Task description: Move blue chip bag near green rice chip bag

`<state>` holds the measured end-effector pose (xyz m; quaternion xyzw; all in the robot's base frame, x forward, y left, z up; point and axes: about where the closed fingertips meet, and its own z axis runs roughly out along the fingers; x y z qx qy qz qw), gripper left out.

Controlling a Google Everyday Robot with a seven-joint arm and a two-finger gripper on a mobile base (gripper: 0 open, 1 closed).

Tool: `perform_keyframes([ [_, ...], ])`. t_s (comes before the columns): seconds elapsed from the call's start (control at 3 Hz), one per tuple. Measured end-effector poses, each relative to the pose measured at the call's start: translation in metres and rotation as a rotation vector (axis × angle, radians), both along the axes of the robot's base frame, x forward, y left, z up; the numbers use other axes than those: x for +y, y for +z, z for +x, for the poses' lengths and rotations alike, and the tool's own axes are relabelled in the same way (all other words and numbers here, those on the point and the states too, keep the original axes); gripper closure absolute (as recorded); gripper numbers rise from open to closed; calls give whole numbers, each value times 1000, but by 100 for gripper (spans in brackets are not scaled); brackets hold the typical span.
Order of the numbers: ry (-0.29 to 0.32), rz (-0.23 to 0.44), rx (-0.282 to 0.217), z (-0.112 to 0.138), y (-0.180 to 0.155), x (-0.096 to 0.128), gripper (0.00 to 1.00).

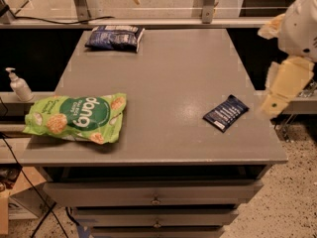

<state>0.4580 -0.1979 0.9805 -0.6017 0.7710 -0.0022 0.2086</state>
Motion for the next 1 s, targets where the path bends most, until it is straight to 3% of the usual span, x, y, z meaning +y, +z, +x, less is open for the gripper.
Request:
perform_keyframes([
  [0.33, 58, 197, -16, 39, 2, 26, 0],
  [0.67, 114, 329, -44, 81, 12, 46, 0],
  [1.0, 117, 347, -59, 86, 18, 47, 0],
])
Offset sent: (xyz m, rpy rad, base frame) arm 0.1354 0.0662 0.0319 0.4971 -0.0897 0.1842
